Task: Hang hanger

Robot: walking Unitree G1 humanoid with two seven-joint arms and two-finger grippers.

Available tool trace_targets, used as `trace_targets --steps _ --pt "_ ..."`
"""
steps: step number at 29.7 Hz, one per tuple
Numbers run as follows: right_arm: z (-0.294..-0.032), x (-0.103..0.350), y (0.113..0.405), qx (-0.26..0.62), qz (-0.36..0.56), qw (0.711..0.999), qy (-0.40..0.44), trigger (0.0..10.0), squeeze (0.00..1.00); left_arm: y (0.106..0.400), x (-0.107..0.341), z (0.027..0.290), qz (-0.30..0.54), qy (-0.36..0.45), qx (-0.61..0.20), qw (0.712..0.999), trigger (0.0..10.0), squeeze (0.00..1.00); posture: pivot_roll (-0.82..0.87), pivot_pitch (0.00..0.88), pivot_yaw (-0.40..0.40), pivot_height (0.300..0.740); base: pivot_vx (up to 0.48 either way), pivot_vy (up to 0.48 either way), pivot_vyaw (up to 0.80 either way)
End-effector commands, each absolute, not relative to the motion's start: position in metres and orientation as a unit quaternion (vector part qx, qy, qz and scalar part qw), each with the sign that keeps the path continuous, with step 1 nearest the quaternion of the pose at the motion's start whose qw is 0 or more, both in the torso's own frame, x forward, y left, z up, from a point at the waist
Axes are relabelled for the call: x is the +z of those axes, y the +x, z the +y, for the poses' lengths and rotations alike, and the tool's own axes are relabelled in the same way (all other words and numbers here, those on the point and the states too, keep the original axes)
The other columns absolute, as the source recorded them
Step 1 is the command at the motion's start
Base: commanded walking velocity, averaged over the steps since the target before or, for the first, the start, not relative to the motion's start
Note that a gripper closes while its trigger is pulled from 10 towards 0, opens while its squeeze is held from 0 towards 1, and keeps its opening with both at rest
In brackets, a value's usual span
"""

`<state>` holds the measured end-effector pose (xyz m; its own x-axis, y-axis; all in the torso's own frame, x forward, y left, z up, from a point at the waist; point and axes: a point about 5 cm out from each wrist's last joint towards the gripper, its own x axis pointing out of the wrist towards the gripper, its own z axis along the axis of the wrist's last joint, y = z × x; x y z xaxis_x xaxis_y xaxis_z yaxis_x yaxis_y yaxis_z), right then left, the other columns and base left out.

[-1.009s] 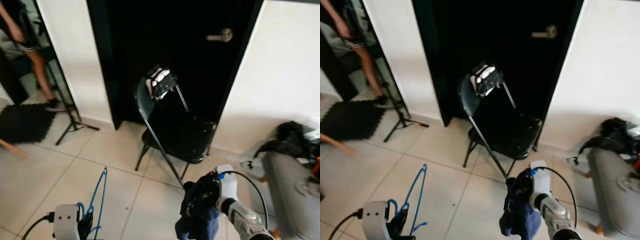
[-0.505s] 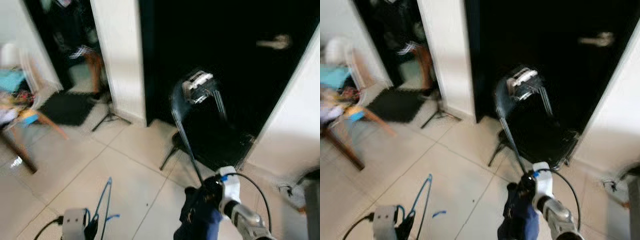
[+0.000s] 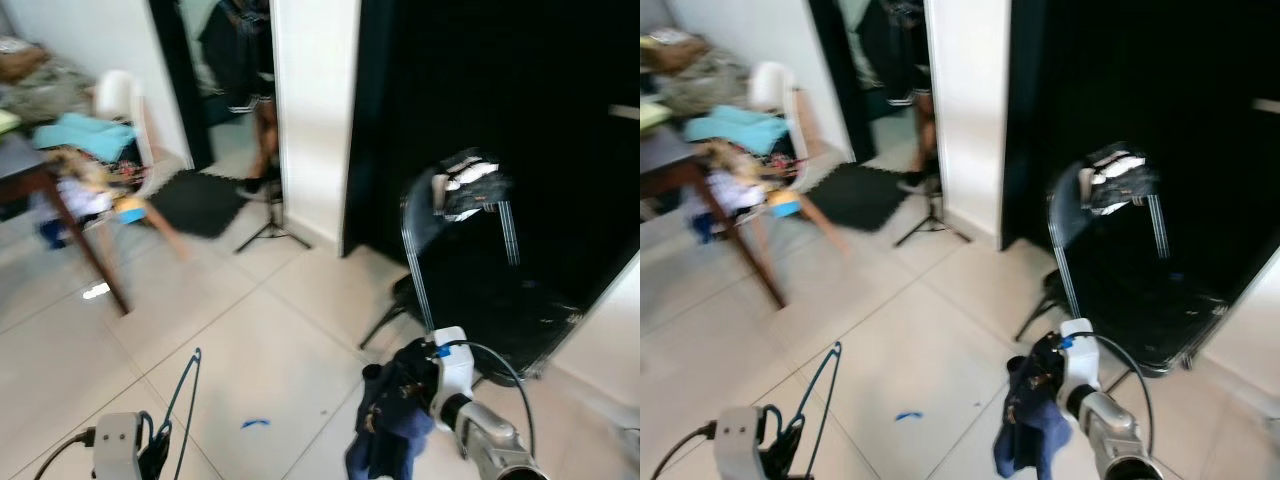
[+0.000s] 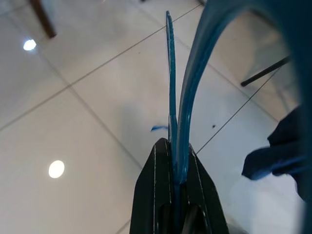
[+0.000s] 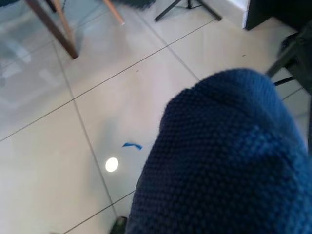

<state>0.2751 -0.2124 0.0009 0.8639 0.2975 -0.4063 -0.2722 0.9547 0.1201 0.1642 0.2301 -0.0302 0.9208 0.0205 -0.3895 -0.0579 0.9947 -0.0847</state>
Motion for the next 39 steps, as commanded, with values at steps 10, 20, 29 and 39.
trace_targets --steps 10,20,29,39 --pt "-0.208 0.003 0.279 0.155 0.214 0.964 0.04 10.0 0.0 0.176 -0.025 0.22 0.177 -0.046 0.005 0.983 10.0 0.0 0.03 0.077 -0.026 0.74 0.265 0.0 0.69" --pt "-0.219 -0.002 0.271 0.146 0.23 0.961 0.038 10.0 0.0 0.161 -0.022 0.218 0.173 -0.045 0.003 0.984 10.0 0.0 0.03 0.087 -0.026 0.74 0.296 0.0 0.7" --pt "-0.231 -0.004 0.267 0.136 0.237 0.961 0.045 10.0 0.0 0.162 -0.017 0.213 0.149 -0.045 0.007 0.988 10.0 0.0 0.03 0.091 -0.035 0.74 0.4 0.0 0.19" --pt "-0.238 0.005 0.276 0.119 0.229 0.966 0.011 10.0 0.0 0.207 0.052 0.19 0.028 0.001 -0.008 1.0 10.0 0.0 0.03 0.091 -0.042 0.74 0.48 0.0 0.0"
